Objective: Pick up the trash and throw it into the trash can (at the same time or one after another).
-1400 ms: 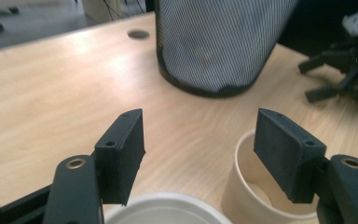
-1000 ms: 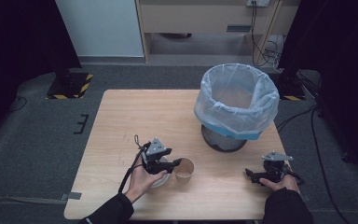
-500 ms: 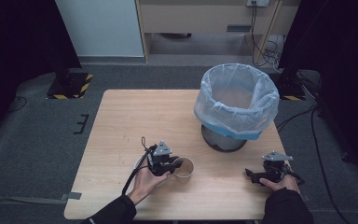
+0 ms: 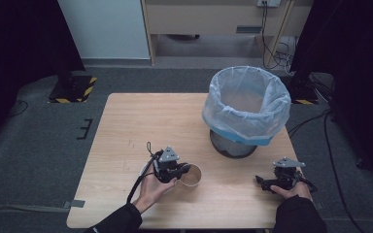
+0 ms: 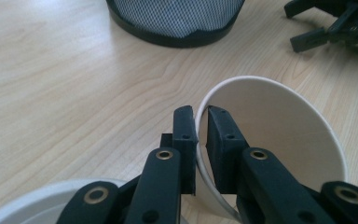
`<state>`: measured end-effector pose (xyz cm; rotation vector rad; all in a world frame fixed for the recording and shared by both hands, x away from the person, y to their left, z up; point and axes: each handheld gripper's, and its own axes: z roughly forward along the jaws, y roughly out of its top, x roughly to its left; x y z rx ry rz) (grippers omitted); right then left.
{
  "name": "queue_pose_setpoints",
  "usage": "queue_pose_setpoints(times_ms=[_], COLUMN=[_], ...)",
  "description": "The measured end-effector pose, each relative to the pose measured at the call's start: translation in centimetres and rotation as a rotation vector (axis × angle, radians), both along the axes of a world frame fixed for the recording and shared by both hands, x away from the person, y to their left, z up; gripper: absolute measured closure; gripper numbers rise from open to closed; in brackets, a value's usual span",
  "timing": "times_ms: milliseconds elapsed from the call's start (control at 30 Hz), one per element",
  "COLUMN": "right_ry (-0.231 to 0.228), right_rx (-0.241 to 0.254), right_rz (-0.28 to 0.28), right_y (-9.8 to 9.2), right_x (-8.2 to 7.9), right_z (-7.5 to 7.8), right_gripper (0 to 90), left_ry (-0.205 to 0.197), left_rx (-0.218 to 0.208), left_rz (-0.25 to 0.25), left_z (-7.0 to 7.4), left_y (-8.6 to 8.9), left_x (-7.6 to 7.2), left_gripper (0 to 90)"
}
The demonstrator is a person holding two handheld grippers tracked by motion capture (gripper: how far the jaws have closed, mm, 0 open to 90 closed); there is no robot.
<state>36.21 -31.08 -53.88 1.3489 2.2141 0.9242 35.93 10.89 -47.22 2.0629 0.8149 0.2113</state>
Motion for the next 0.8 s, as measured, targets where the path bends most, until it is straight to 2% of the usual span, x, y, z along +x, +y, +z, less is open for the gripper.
queue_pose_setpoints(times_ms=[300,800], right_ry=[-0.003,0.0], right_rx=[-0.003,0.0], right_rz=[0.003,0.0], right_y=[0.0,0.0], right_x=[0.0,0.0], right_z=[0.0,0.0], right_gripper=[0.9,0.9], left_ry=[-0.047,-0.146], left_rx=[-0.055,-0.158], left_rz=[0.008,0.06], left_z=[1.8,5.9], left_y=[0.5,2.6], left_x=[-0.2,-0.4], left_gripper=[81.8,81.8])
